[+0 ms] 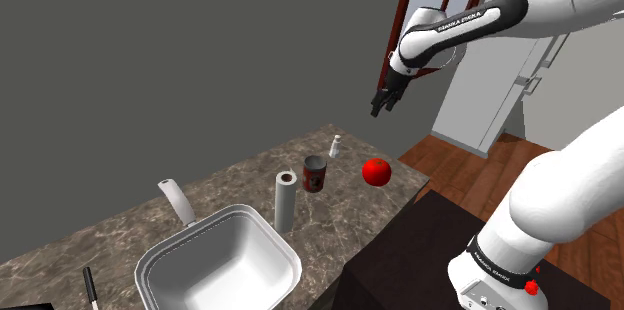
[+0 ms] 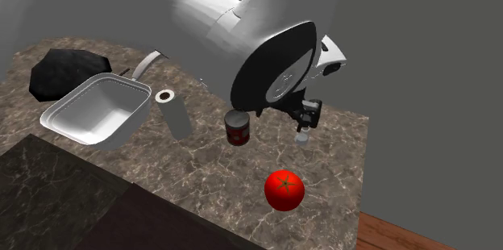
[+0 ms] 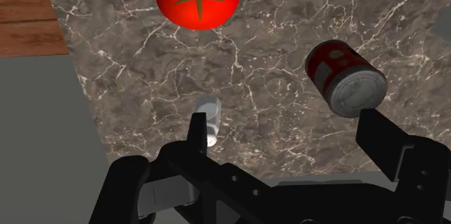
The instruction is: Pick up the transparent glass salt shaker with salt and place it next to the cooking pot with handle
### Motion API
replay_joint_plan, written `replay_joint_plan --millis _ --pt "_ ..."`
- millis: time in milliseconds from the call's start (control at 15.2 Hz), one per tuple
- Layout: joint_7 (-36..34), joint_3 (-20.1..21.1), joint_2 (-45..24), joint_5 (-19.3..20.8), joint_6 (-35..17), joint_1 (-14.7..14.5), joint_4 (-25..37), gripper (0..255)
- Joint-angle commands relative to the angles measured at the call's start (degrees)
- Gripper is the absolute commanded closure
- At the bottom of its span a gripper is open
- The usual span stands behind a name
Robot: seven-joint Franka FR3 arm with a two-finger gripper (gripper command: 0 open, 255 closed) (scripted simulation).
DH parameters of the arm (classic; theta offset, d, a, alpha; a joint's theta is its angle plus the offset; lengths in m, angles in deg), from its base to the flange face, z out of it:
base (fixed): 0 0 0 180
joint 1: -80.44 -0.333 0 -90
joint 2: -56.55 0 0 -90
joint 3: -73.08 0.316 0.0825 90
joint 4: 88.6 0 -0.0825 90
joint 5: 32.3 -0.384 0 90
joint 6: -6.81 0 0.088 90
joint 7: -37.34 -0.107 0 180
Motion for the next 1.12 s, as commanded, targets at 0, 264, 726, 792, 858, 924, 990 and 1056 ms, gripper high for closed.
replay_joint_plan --millis 0,264,726,792,858,924,990,1056 --pt "2.55 -1.27 -4.32 -2.19 -3.54 -0.81 0.89 0" --pt "9.29 -3.33 -13.8 -8.87 -9.13 -2.2 4.28 0" --pt "22.84 -1.94 -30.91 -23.9 -14.43 -0.59 13.91 0" --pt "24.47 -1.22 -33.28 -25.71 -14.8 0.13 15.62 0" --pt "25.96 -0.44 -35.63 -27.36 -15.11 0.92 17.4 0" --pt "27.32 0.35 -37.95 -28.83 -15.37 1.73 19.25 0" --pt "28.53 1.16 -40.25 -30.14 -15.57 2.56 21.17 0" --pt "29.63 1.94 -42.55 -31.31 -15.72 3.36 23.15 0"
